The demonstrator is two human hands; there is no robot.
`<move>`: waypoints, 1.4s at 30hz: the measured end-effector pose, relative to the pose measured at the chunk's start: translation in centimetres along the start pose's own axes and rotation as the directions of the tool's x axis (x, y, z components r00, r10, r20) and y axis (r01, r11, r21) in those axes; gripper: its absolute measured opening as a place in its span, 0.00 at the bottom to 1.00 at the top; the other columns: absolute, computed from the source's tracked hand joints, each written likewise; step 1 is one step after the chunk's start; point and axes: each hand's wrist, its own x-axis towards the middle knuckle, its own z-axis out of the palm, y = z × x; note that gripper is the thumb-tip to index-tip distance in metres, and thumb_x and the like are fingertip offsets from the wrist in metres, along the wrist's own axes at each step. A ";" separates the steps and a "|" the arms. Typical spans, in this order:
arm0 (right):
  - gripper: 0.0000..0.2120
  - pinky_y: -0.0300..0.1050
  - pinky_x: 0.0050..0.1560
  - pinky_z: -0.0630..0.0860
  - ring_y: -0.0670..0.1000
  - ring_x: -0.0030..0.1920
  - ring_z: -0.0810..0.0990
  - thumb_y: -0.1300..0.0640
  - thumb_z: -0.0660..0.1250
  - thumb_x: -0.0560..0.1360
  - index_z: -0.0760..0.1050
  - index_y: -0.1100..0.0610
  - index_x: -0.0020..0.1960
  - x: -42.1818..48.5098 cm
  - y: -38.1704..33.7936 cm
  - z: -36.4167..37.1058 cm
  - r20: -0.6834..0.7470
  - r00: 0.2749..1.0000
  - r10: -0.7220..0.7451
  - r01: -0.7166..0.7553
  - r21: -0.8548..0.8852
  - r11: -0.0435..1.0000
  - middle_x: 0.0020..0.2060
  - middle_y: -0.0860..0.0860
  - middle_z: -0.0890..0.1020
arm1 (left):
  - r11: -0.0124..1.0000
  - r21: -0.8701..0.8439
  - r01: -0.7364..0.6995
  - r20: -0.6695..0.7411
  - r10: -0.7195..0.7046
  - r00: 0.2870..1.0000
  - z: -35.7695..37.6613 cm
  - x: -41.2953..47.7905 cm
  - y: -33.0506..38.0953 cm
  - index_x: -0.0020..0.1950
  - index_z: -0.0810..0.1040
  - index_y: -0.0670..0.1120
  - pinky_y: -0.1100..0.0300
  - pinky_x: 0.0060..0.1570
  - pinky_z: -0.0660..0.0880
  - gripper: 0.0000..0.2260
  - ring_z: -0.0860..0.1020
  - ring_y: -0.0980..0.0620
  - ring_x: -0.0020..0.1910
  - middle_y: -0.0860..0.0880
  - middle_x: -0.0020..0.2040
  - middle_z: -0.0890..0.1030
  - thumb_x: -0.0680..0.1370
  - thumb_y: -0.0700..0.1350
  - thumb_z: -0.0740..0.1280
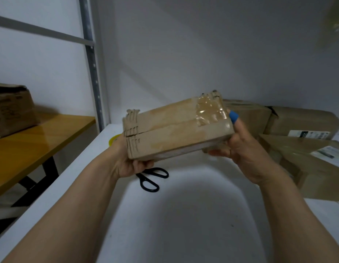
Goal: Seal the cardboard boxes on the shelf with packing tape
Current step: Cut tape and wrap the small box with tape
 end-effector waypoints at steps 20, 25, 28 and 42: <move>0.30 0.46 0.48 0.83 0.53 0.59 0.84 0.34 0.73 0.65 0.81 0.50 0.62 0.1 0.3 -0.2 -0.088 0.963 0.256 -0.227 0.252 0.941 0.57 0.52 0.85 | 0.965 0.250 0.082 0.350 -0.169 0.921 -0.9 1.6 -0.2 0.62 0.80 0.43 0.60 0.29 0.76 0.52 0.74 0.48 0.36 0.41 0.47 0.77 0.64 0.85 0.48; 0.38 0.57 0.61 0.79 0.52 0.65 0.80 0.23 0.69 0.59 0.83 0.44 0.61 -0.5 0.7 -1.5 0.063 0.973 0.223 -0.231 0.374 0.898 0.64 0.51 0.82 | 0.988 0.124 -0.092 0.462 0.025 0.887 -0.9 1.0 0.4 0.72 0.76 0.48 0.51 0.44 0.83 0.43 0.81 0.46 0.52 0.41 0.62 0.78 0.63 0.70 0.77; 0.44 0.50 0.53 0.83 0.54 0.59 0.83 0.27 0.76 0.58 0.79 0.53 0.65 -0.6 0.5 -1.4 0.022 0.955 0.295 -0.284 0.352 0.892 0.59 0.54 0.84 | 0.975 0.100 -0.198 0.431 0.137 0.892 -1.1 1.5 -0.4 0.74 0.71 0.47 0.51 0.50 0.82 0.41 0.82 0.47 0.56 0.42 0.61 0.81 0.63 0.48 0.82; 0.29 0.45 0.56 0.81 0.49 0.57 0.84 0.55 0.75 0.72 0.72 0.45 0.71 -0.7 1.4 -2.2 -0.042 0.908 0.416 -0.417 -0.029 0.908 0.63 0.48 0.81 | 0.936 0.300 -0.183 0.359 0.067 0.931 1.2 2.1 -3.6 0.79 0.64 0.48 0.55 0.62 0.76 0.33 0.78 0.51 0.65 0.50 0.66 0.80 0.76 0.41 0.73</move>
